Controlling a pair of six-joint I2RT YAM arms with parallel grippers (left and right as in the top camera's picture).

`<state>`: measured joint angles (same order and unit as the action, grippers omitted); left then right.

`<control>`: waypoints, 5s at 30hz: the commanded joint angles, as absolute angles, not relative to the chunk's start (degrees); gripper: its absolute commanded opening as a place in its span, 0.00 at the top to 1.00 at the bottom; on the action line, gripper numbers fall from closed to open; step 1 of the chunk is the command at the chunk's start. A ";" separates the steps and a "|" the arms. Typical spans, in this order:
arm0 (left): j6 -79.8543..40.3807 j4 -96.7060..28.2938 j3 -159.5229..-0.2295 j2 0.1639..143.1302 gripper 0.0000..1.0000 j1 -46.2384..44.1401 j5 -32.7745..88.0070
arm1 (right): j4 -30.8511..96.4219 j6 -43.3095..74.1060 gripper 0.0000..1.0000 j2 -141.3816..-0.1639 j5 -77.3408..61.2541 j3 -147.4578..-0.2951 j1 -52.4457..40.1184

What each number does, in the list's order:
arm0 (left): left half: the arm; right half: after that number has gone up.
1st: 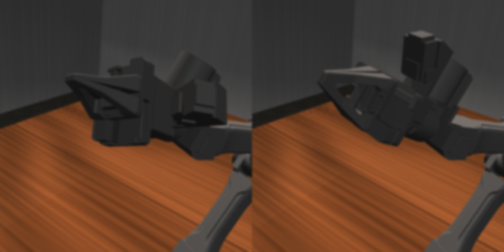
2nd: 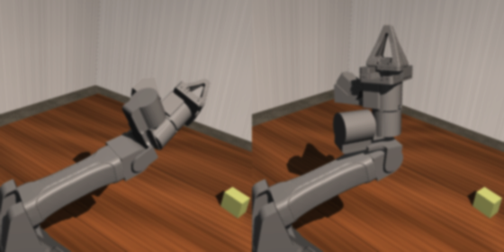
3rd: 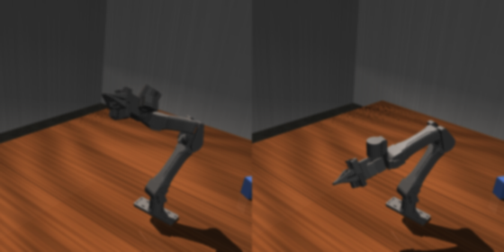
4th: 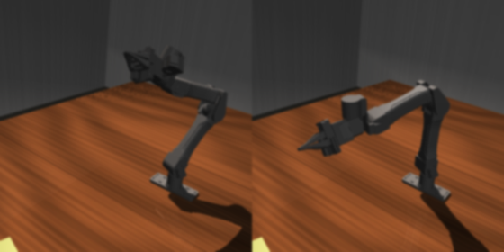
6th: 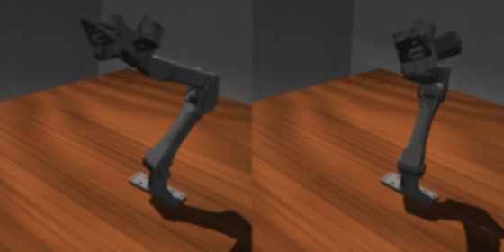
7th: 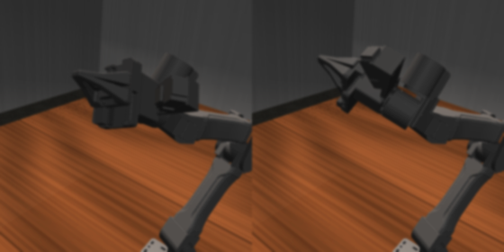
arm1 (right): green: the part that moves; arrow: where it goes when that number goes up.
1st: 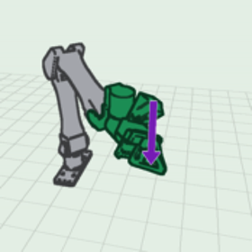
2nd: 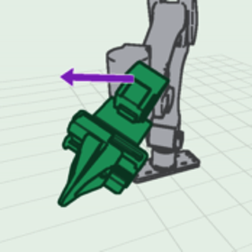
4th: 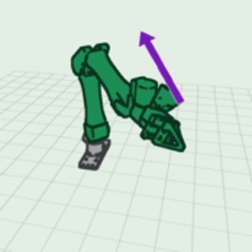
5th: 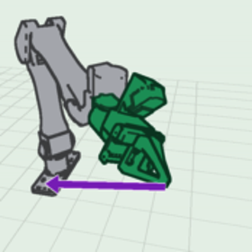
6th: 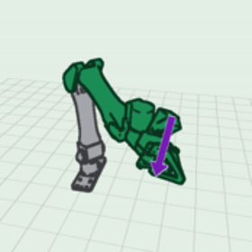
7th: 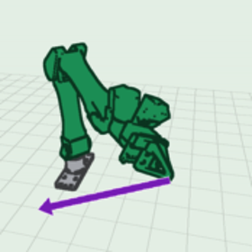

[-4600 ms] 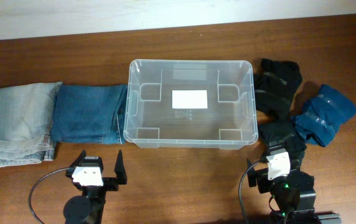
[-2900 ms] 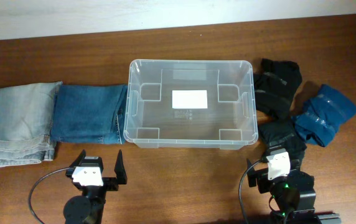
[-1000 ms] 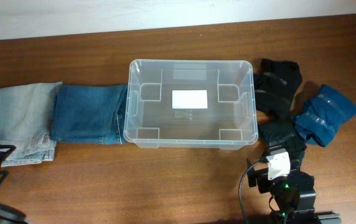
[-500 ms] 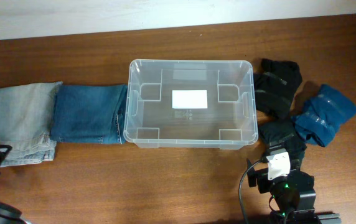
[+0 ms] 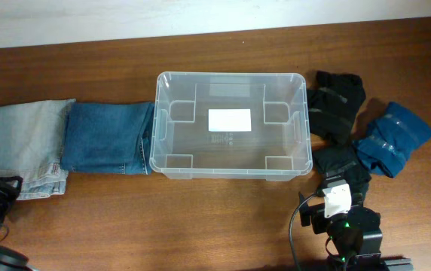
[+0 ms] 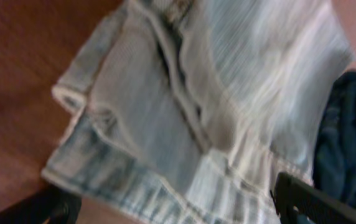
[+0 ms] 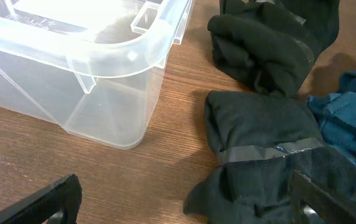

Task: Pack container
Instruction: 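Move the left gripper to the light blue jeans' left edge, then grasp the light blue jeans with the left gripper and lift, then carry the light blue jeans into the box and release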

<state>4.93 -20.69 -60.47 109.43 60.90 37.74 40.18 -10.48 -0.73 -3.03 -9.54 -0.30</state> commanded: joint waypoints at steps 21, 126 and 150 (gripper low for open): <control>-32.71 -10.83 -47.75 110.78 0.01 60.93 44.47 | 40.10 -10.02 0.02 -0.40 -3.20 -9.26 0.05; 8.05 -76.05 -134.23 110.28 0.99 -22.57 62.59 | 40.10 -10.02 0.02 -0.40 -3.20 -9.26 0.08; 12.84 -67.90 -134.21 118.93 1.00 -29.32 53.91 | 40.10 -10.02 0.02 -0.40 -3.20 -9.26 0.05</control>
<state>12.82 -69.28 -133.23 119.66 -29.34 52.05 40.18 -10.48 -0.73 -3.03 -9.54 -0.30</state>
